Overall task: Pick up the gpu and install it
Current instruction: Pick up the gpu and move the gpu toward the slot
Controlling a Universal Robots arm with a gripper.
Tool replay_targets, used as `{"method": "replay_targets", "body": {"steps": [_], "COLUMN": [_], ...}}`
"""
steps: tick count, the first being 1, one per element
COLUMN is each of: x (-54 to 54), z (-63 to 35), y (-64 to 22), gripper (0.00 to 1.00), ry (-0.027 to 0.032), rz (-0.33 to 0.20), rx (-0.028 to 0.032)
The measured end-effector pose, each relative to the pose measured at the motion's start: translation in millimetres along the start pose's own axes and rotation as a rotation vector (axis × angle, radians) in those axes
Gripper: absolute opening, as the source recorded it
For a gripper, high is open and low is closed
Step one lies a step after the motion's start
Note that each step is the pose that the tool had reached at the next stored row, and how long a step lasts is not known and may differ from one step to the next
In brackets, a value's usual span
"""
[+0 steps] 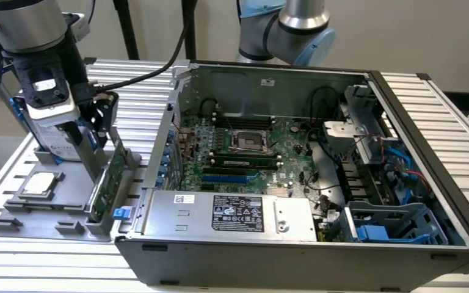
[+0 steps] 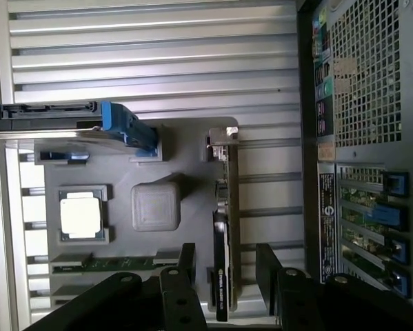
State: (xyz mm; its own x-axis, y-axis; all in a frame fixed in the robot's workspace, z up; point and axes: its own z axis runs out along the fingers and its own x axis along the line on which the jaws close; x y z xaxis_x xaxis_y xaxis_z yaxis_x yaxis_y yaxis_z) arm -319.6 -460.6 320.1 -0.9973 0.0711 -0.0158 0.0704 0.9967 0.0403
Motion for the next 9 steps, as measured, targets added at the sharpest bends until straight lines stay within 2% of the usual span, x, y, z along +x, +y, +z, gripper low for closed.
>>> {"method": "replay_targets", "body": {"steps": [9], "x": [0.2], "z": [16.4], "y": [-1.5], "gripper": [0.48], "ry": [0.0000], "rz": [0.000], "rx": [0.0001]}}
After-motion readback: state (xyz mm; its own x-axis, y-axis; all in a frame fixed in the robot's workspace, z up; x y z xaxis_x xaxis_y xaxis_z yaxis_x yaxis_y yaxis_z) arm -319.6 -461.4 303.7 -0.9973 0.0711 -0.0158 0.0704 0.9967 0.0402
